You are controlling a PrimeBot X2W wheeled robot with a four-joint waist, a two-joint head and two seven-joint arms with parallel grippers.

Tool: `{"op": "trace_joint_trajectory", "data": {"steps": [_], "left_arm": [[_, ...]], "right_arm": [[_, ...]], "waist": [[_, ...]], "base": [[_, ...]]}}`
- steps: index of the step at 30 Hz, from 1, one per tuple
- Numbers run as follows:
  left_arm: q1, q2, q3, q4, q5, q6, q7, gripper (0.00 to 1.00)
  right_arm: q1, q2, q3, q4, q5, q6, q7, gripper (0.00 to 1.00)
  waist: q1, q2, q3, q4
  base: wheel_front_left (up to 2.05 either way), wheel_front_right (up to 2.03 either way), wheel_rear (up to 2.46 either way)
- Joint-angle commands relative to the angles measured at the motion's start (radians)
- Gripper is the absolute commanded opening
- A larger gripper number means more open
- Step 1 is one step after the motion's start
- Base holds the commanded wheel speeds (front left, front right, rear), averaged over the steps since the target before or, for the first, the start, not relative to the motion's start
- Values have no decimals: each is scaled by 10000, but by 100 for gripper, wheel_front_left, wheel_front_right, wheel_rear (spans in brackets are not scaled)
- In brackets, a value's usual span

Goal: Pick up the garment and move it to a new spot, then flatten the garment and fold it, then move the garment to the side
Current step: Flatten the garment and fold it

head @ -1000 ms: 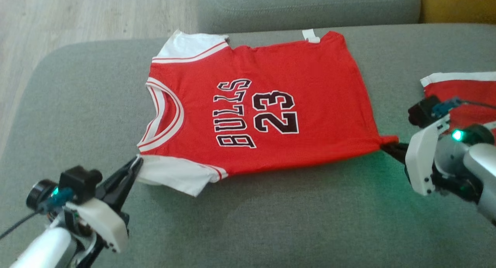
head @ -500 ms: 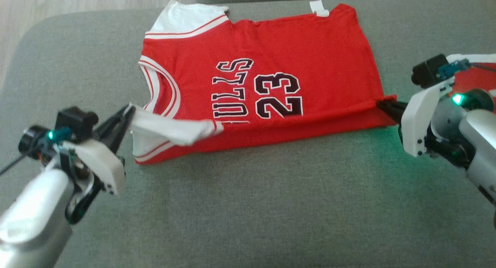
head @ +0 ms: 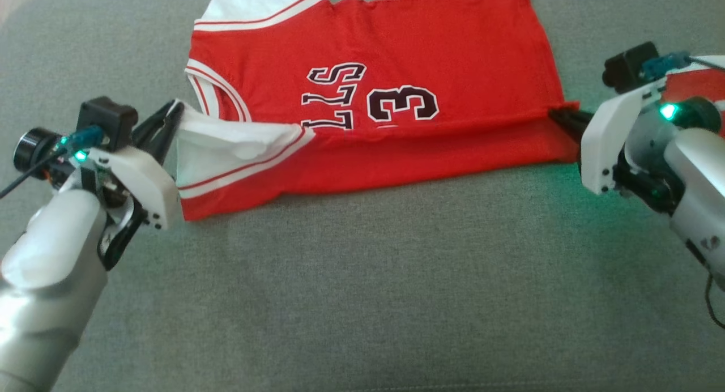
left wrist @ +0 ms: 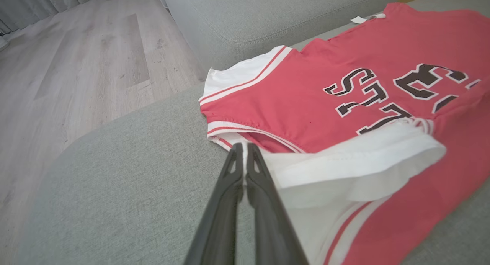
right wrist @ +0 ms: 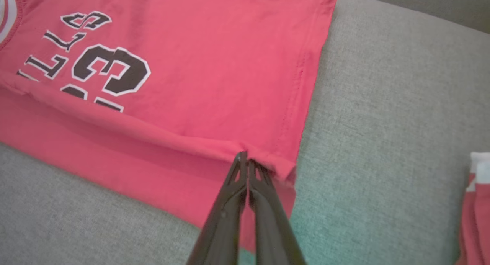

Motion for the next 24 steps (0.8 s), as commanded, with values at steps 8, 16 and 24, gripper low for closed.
{"op": "trace_joint_trajectory", "data": {"steps": [8, 16, 24], "left_arm": [[-1548, -345, 658, 1096, 303, 646, -2054, 100], [-961, -1081, 1872, 223, 292, 1626, -3454, 100], [2117, -1597, 3771, -2828, 1243, 2347, -3464, 100]], "right_arm": [[-731, 500, -1049, 843, -443, -9, -2608, 100], [-136, 1786, -2707, 1584, -1248, -9, -5750, 100], [2455, 3146, -6480, -502, -3981, -9, -5855, 100]], "waist": [[0, 0, 204, 94], [0, 0, -474, 181], [0, 0, -1140, 92]], "base": [[0, 0, 0], [0, 0, 0], [0, 0, 0]]}}
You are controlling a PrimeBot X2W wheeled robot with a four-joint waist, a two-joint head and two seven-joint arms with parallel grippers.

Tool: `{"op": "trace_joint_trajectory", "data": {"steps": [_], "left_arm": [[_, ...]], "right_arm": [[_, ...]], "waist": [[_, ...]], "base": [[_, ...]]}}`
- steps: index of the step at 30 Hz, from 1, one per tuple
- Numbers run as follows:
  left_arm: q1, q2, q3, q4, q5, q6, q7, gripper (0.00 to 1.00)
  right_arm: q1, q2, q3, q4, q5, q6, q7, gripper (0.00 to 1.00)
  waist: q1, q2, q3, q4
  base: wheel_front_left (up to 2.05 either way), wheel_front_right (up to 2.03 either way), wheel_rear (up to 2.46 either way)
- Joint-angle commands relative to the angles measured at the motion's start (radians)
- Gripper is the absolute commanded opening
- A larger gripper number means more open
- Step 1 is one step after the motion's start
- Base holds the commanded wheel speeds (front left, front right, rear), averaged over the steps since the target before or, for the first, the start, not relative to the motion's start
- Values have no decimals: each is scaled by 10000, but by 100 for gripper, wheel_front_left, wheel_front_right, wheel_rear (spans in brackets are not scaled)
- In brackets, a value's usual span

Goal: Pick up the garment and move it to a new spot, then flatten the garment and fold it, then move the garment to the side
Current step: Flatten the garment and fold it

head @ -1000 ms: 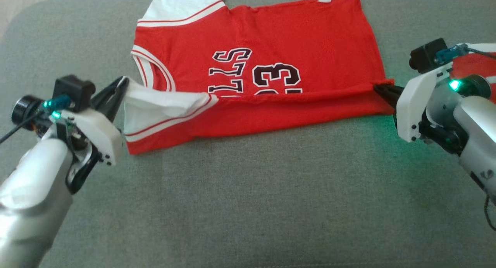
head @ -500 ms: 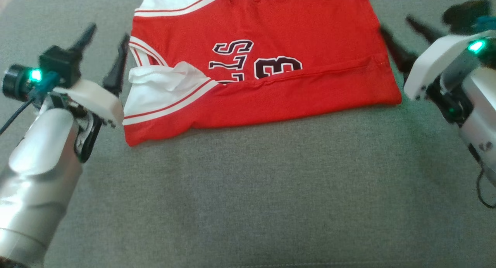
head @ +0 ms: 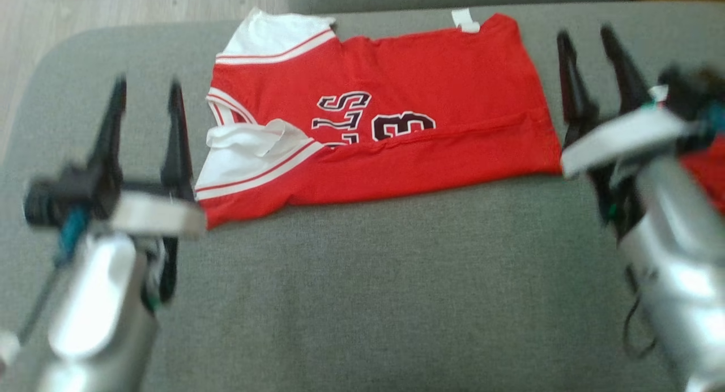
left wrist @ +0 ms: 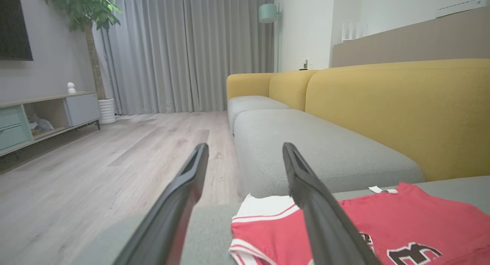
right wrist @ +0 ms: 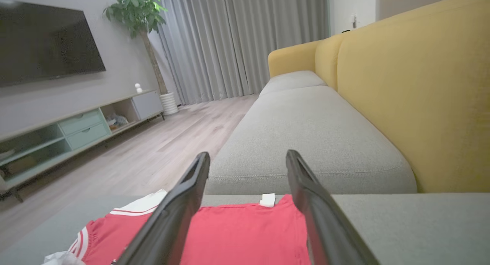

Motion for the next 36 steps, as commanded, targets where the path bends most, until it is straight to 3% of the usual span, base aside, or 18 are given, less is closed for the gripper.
{"op": "trace_joint_trajectory", "data": {"steps": [1, 4, 7, 13, 19, 36], "left_arm": [[-2, 138, 582, -563, 189, 73, -49, 100], [1121, -275, 980, -1175, 511, 75, -49, 100], [2073, -527, 1366, -1507, 898, 44, -50, 100], [3215, -1142, 2165, -1635, 1250, -274, -50, 100], [3321, -1336, 2677, -1416, 1573, -613, -50, 100], [966, -927, 2606, 3350, 1796, -972, 699, 100]], "right_arm": [[635, 359, -299, -573, -445, -9, -105, 100], [2075, 1229, -1642, -1584, -1415, -9, -106, 100], [3215, 1762, -2218, -2409, -2178, -9, -107, 100], [4385, 2073, -2534, -3159, -2790, -9, -107, 100], [4583, 2103, -2355, -3459, -2576, -9, -108, 100], [4294, 2107, -2274, -4063, -2336, -9, -108, 100]], "waist": [[2, 0, -170, -20], [2, 0, -382, -54], [2, 0, -493, -188], [2, 0, -591, -343], [2, 0, -426, -544], [2, 0, 705, -712]], "base": [[0, 0, 0], [0, 0, 0], [0, 0, 0], [0, 0, 0], [0, 0, 0], [0, 0, 0]]}}
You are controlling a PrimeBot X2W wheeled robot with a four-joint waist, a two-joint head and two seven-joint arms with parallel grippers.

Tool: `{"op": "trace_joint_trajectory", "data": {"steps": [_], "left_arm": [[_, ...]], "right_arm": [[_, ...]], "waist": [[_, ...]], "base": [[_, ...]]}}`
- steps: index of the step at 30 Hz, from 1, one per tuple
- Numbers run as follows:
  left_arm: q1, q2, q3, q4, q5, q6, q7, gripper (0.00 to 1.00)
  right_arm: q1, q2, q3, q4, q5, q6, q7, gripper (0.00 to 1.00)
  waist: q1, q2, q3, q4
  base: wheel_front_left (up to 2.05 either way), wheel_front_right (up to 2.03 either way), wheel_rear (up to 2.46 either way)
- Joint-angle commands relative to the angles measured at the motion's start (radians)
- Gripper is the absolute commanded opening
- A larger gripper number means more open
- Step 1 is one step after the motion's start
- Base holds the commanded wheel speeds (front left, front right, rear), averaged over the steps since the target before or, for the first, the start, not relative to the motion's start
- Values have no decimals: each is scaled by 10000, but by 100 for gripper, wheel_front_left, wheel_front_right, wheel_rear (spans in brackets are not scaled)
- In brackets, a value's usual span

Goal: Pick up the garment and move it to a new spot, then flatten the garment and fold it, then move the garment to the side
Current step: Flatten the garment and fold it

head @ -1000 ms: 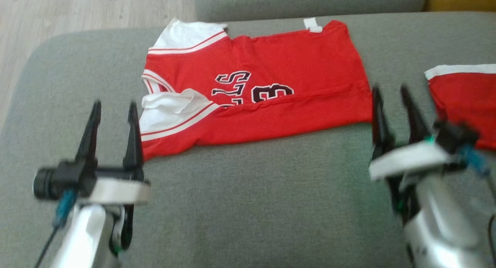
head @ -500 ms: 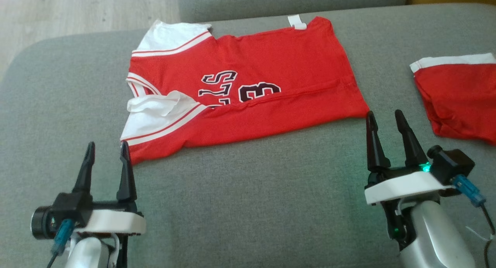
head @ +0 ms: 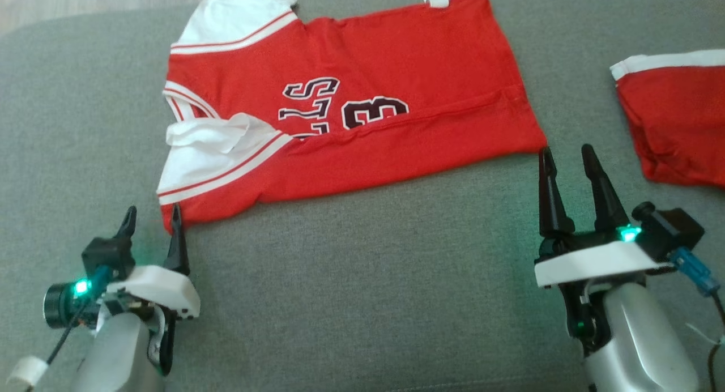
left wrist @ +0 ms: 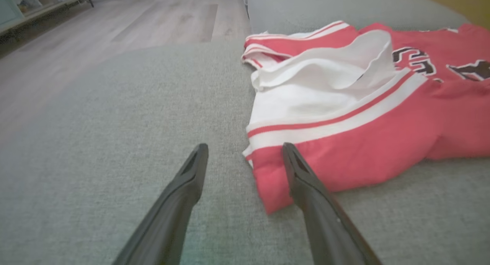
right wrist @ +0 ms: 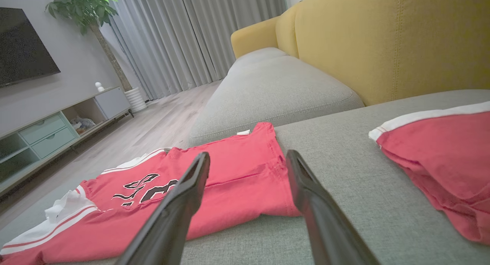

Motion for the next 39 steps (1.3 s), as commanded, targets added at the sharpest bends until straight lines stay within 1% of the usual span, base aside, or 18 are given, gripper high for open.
{"op": "trace_joint_trajectory", "data": {"steps": [1, 9, 13, 18, 19, 20, 21, 23, 26, 27, 30, 32, 33, 36, 39], "left_arm": [[-469, 388, 313, -11, -40, -77, 42, 100], [-1120, 244, -36, 852, -170, -621, 178, 100], [-1261, 203, -165, 1212, -231, -747, 364, 100], [-1465, 264, -175, 1718, -369, -775, 833, 100], [-1506, 291, -193, 1831, -385, -792, 958, 85], [-1542, 318, -213, 1898, -395, -815, 1003, 27], [-1582, 354, -228, 1887, -406, -861, 909, 0], [-1638, 386, -199, 1865, -470, -901, 699, 0], [-1718, 376, -147, 1679, -503, -829, 154, 0], [-1718, 376, -147, 1679, -503, -829, 154, 0], [-1795, 276, -118, 1295, -529, -780, -339, 0], [-1803, 126, -117, 898, -667, -943, -551, 0], [-1803, 137, -155, 531, -635, -1008, -662, 0], [-1822, 82, -154, -49, -594, -1027, -737, 0], [-1795, 14, -237, -503, -515, -1044, -758, 0]], "right_arm": [[-429, 42, 235, -391, 4, -9, -108, 100], [-660, 43, 348, -391, 112, -9, -108, 100], [-704, 43, 450, -368, 196, -9, -108, 100], [-739, 43, 514, -354, 274, -9, -108, 100], [-751, 43, 532, -346, 285, -9, -108, 100], [-766, 43, 553, -336, 290, -9, -108, 100], [-781, 43, 573, -326, 292, -9, -108, 100], [-802, 43, 571, -301, 296, -9, -108, 100], [-820, 43, 482, -195, 177, -9, -108, 100], [-820, 43, 482, -195, 177, -9, -108, 100], [-879, 43, 374, 47, -74, -9, -109, 100], [-956, 43, 227, 406, -154, -9, -109, 100], [-1132, 43, 68, 920, -466, -9, -108, 100], [-1539, 43, -147, 1675, -911, -9, 68, 100], [-2066, 43, -336, 2369, -1179, -9, 485, 100]], "waist": [[-1, 0, 159, -6], [-1, 0, 451, -170], [-1, 0, 496, -253], [-1, 0, 520, -315], [-1, 0, 520, -331], [-1, 0, 518, -345], [-1, 0, 510, -359], [-1, 0, 472, -366], [-1, 0, 384, -309], [-1, 0, 384, -309], [-1, 0, 268, -196], [-1, 0, 199, -100], [-1, 0, 166, -10], [-1, 0, 156, 168], [-1, 0, 197, 321]], "base": [[0, 0, 0], [0, 0, 0], [0, 0, 0], [0, 0, 0], [0, 0, 0], [0, 0, 0], [0, 0, 0], [0, 0, 0], [0, 0, 0], [0, 0, 0], [0, 0, 0], [0, 0, 0], [0, 0, 0], [0, 0, 0], [0, 0, 0]]}}
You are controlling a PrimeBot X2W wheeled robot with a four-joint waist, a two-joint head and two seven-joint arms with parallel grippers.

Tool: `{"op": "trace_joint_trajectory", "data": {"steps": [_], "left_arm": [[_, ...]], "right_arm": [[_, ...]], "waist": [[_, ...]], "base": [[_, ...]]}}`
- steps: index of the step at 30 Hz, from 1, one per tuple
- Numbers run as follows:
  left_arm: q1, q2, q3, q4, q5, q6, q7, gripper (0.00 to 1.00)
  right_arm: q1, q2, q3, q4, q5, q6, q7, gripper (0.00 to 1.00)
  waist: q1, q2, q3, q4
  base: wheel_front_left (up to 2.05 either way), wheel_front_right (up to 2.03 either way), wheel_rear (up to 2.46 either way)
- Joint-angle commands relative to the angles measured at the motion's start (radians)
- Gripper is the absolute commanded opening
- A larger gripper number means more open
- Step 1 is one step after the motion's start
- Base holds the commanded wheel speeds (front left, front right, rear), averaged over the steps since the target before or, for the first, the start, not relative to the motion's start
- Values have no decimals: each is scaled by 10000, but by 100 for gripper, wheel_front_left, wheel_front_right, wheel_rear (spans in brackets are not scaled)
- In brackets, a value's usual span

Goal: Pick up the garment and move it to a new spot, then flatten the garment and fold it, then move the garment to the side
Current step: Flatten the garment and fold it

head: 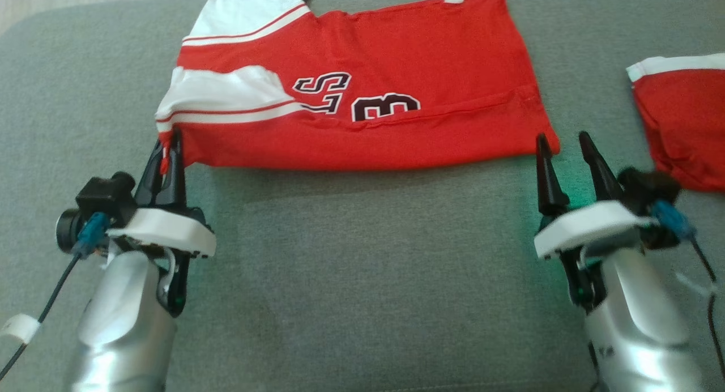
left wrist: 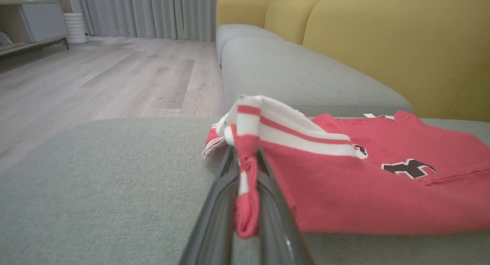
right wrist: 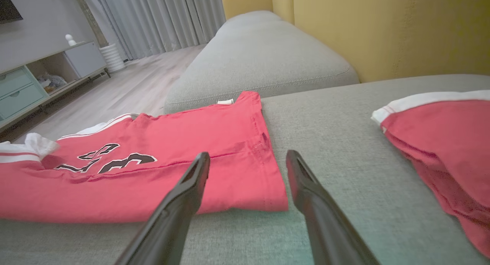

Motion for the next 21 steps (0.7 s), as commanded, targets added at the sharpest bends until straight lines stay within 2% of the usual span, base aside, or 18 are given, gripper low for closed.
{"op": "trace_joint_trajectory", "data": {"steps": [1, 9, 17, 19, 20, 21], "left_arm": [[-154, 178, 183, -443, 106, -33, -115, 0], [-54, 15, -312, -902, 286, -133, -122, 0], [-87, 14, -601, -967, 278, -204, -123, 0], [-82, 37, -620, -987, 273, -207, -124, 0], [-72, 56, -623, -990, 271, -205, -124, 0], [-52, 80, -622, -984, 269, -197, -124, 0]], "right_arm": [[-574, 35, 131, 81, -124, -9, 249, 100], [-2113, 35, -1215, 2237, -1338, -9, 1397, 100], [-2759, 35, -1571, 3901, -2716, -9, 2634, 100], [-2813, 35, -1546, 4138, -2791, -9, 2755, 4], [-2838, 35, -1531, 4206, -2837, -9, 2738, 0], [-2854, 35, -1516, 4260, -2853, -9, 2685, 0]], "waist": [[0, 0, 46, 105], [0, 0, 238, 483], [0, 0, 298, 684], [0, 0, 280, 694], [0, 0, 261, 687], [0, 0, 224, 668]], "base": [[0, 0, 0], [0, 0, 0], [0, 0, 0], [0, 0, 0], [0, 0, 0], [0, 0, 0]]}}
